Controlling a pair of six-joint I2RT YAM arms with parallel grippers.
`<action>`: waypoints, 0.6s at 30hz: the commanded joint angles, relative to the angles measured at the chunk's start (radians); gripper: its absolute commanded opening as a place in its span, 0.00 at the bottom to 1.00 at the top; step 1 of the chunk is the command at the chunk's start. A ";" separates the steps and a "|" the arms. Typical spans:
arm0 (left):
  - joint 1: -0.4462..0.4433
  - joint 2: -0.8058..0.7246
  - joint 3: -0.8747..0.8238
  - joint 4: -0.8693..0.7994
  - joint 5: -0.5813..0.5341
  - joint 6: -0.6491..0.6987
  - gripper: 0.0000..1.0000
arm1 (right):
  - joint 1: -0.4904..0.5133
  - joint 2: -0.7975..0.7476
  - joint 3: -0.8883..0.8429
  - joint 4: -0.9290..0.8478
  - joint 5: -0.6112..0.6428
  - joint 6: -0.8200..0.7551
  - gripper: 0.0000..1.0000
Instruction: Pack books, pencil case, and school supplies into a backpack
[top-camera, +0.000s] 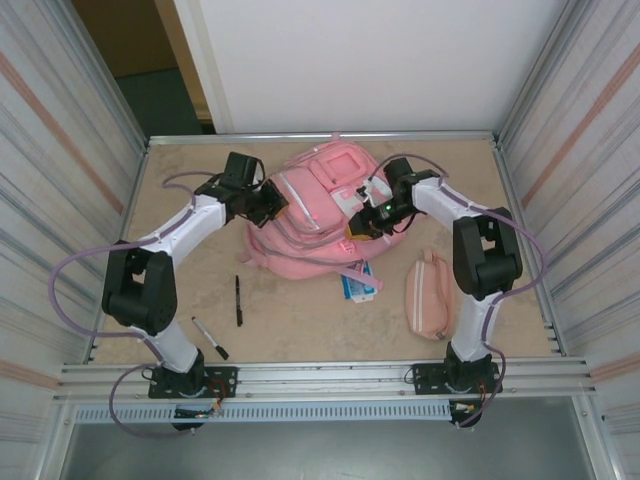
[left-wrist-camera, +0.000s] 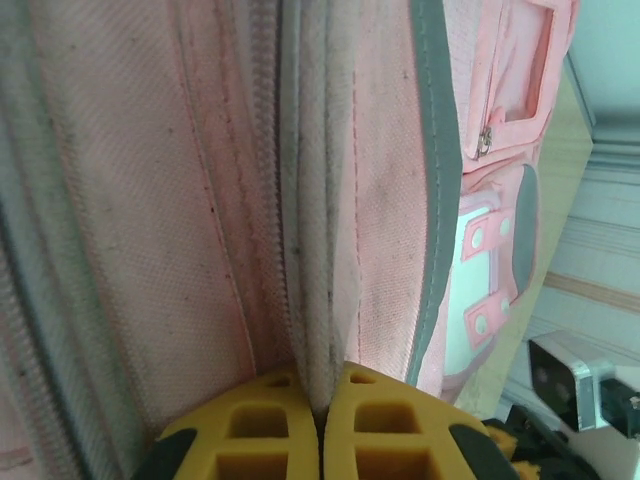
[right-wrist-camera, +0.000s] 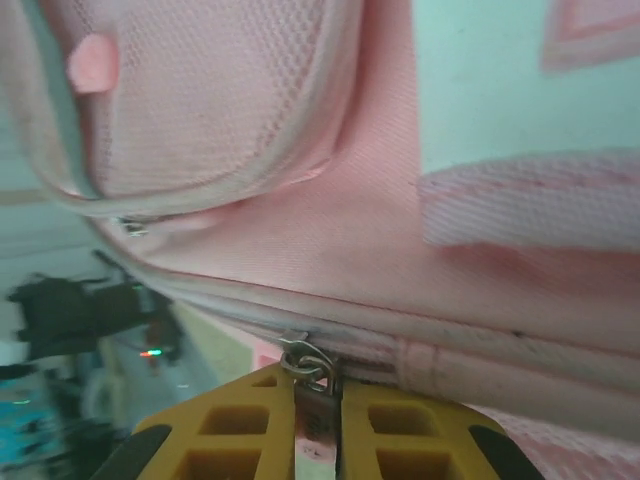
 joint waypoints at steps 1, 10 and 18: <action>-0.050 0.003 -0.031 0.139 -0.036 -0.070 0.00 | 0.050 0.042 0.028 0.083 -0.194 0.097 0.18; -0.080 0.060 -0.045 0.202 -0.061 -0.141 0.00 | 0.125 0.054 -0.031 0.349 -0.123 0.313 0.17; -0.080 0.043 -0.036 0.191 -0.070 -0.144 0.00 | 0.122 -0.070 -0.119 0.353 0.037 0.300 0.18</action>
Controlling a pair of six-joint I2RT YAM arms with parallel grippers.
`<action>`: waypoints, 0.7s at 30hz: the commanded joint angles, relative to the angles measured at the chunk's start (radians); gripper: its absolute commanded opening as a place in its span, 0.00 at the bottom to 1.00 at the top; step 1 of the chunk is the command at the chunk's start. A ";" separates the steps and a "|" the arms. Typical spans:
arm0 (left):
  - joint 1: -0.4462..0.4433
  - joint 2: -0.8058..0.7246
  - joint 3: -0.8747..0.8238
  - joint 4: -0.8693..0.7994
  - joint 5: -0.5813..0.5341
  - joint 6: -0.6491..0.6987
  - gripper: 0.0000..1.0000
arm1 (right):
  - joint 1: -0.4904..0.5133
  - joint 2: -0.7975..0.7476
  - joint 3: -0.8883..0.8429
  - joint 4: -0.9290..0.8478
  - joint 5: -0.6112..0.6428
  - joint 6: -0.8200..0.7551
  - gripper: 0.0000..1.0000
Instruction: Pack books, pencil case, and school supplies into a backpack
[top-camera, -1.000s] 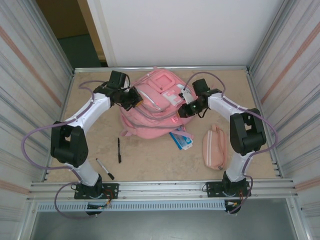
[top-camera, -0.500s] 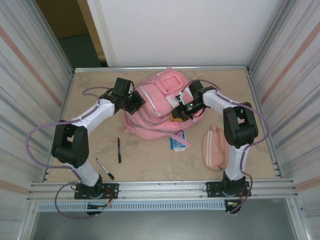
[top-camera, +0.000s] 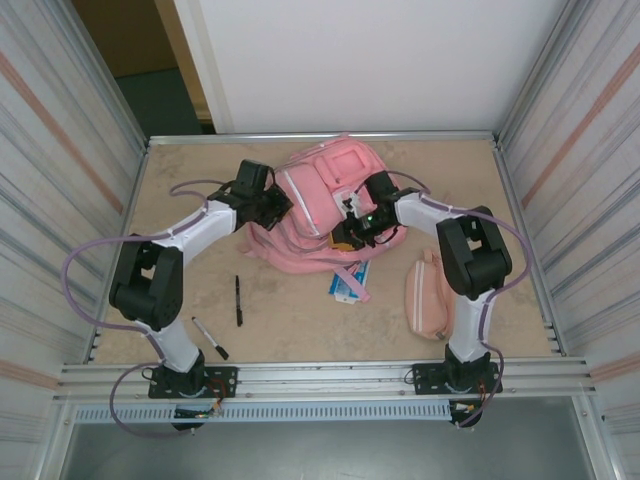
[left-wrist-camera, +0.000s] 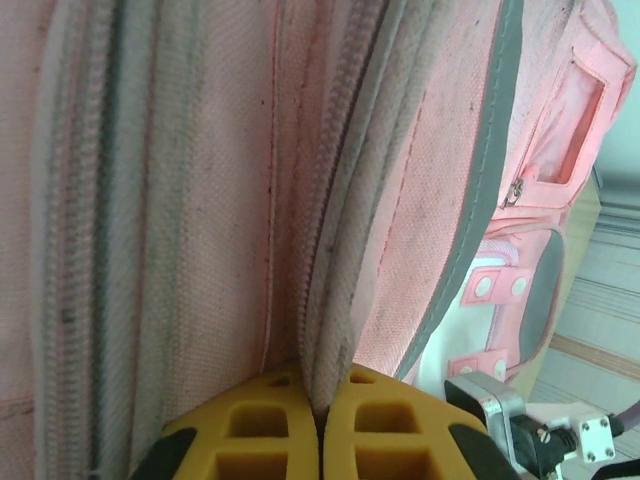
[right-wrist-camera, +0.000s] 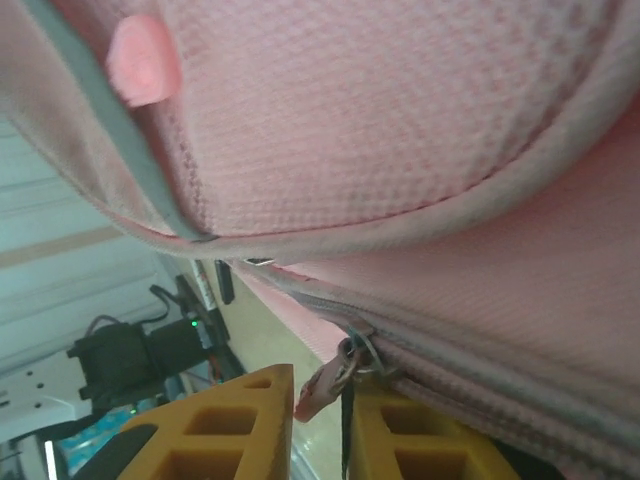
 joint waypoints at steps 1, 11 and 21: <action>-0.035 0.000 0.015 0.058 0.036 -0.024 0.00 | 0.029 -0.072 0.015 0.031 -0.012 -0.008 0.16; -0.044 0.037 -0.011 0.125 0.020 -0.088 0.00 | 0.155 -0.022 0.106 0.002 0.123 -0.008 0.16; 0.059 -0.045 0.014 0.014 0.168 0.214 0.42 | 0.162 -0.104 0.014 0.038 0.204 0.020 0.28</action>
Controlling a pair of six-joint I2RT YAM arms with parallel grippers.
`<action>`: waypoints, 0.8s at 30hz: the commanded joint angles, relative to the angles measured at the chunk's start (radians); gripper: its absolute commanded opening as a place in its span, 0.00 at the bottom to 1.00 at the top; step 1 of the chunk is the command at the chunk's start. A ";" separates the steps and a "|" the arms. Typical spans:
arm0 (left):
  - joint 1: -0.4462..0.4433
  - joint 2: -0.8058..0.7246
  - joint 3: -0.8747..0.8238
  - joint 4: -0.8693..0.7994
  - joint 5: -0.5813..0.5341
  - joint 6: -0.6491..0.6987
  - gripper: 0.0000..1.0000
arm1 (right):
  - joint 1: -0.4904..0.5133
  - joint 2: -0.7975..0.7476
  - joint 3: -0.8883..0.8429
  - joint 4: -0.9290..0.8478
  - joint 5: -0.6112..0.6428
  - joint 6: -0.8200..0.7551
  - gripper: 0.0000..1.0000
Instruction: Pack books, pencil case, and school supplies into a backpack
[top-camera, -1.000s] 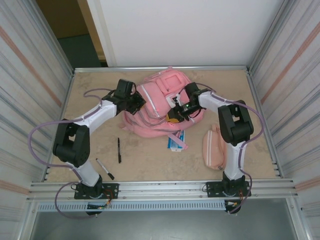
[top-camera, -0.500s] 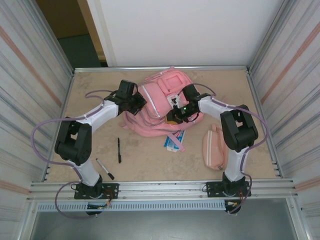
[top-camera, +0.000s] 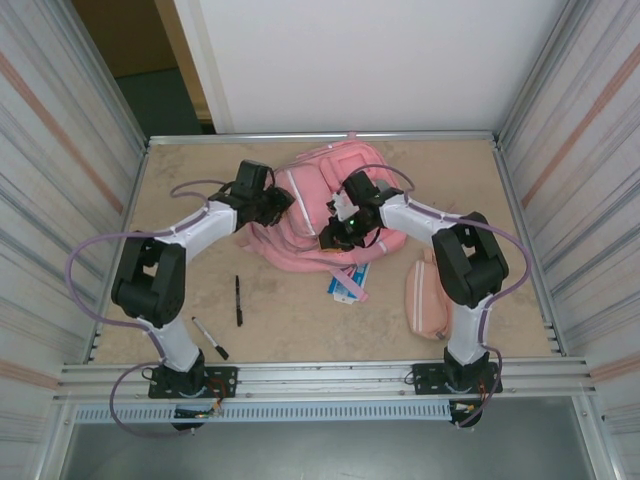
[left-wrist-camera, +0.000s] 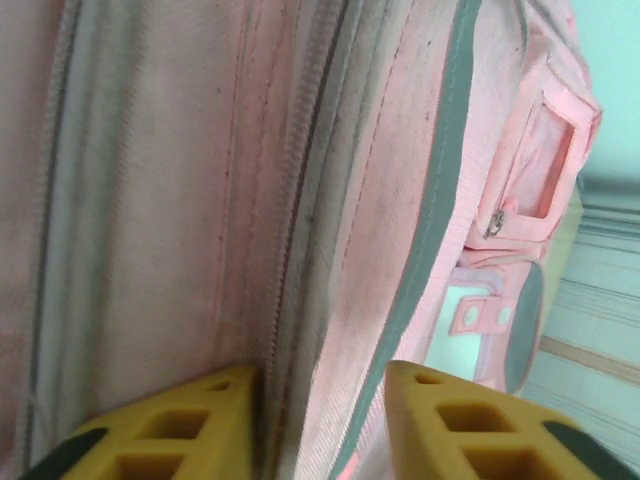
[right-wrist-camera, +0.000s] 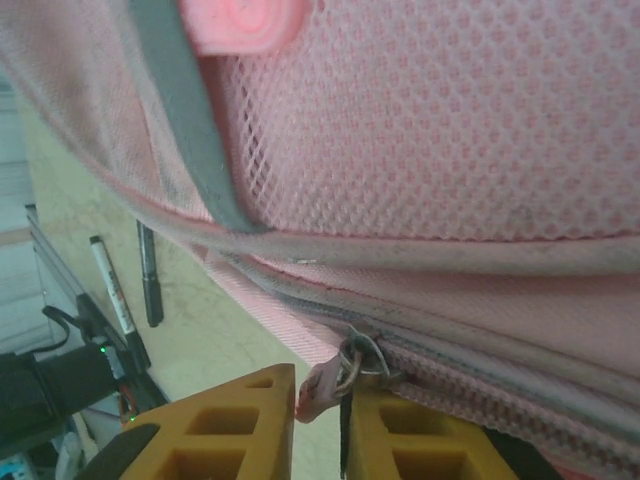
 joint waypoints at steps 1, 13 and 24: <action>0.020 -0.082 0.038 -0.101 0.127 0.209 0.44 | 0.017 -0.091 -0.034 0.052 -0.015 0.017 0.30; -0.172 -0.207 0.007 -0.331 0.087 0.631 0.44 | -0.063 -0.381 -0.173 -0.002 0.346 -0.063 0.42; -0.202 -0.036 0.106 -0.440 0.126 0.776 0.44 | -0.104 -0.342 -0.084 -0.129 0.401 -0.217 0.42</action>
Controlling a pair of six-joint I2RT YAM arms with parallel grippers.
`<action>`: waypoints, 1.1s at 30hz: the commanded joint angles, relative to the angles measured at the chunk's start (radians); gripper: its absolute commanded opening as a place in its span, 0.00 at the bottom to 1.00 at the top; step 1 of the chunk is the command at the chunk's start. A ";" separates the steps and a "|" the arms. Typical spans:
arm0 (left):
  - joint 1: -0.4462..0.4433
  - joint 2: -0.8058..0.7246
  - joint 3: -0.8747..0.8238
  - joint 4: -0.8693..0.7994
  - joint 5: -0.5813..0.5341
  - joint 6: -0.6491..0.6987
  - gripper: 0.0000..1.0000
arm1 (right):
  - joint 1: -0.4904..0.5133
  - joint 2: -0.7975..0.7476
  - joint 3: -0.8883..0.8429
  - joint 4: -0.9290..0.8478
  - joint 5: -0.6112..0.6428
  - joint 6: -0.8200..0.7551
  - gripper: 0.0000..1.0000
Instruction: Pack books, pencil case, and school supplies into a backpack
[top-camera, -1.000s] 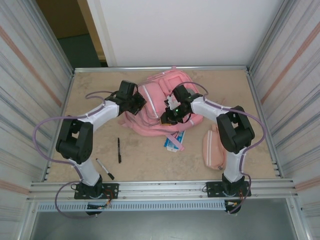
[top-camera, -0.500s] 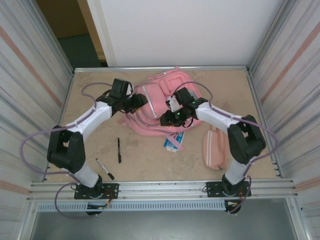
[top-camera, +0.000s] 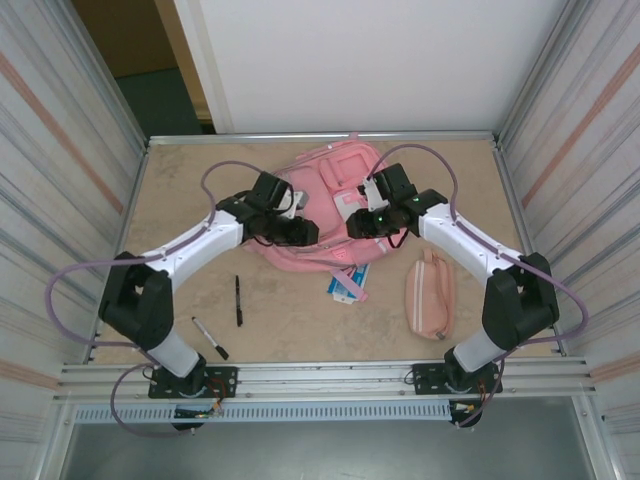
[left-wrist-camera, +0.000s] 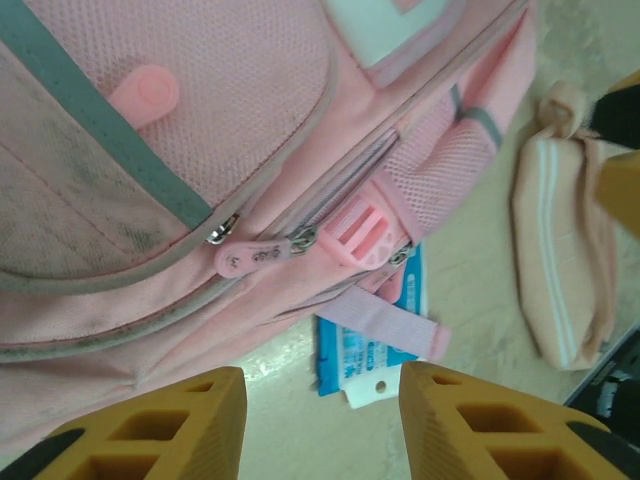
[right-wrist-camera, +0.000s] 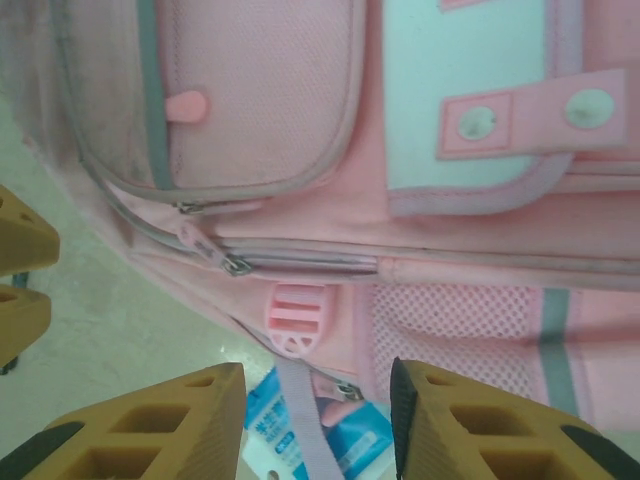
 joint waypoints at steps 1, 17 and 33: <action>-0.010 0.066 0.067 -0.069 0.016 0.058 0.44 | -0.011 0.000 0.019 -0.028 0.024 -0.046 0.43; -0.025 0.263 0.166 -0.061 0.015 -0.044 0.49 | -0.025 0.013 -0.049 0.072 -0.011 -0.013 0.44; -0.029 0.135 -0.073 0.247 -0.115 -0.096 0.48 | 0.002 -0.010 -0.141 0.176 -0.026 0.061 0.44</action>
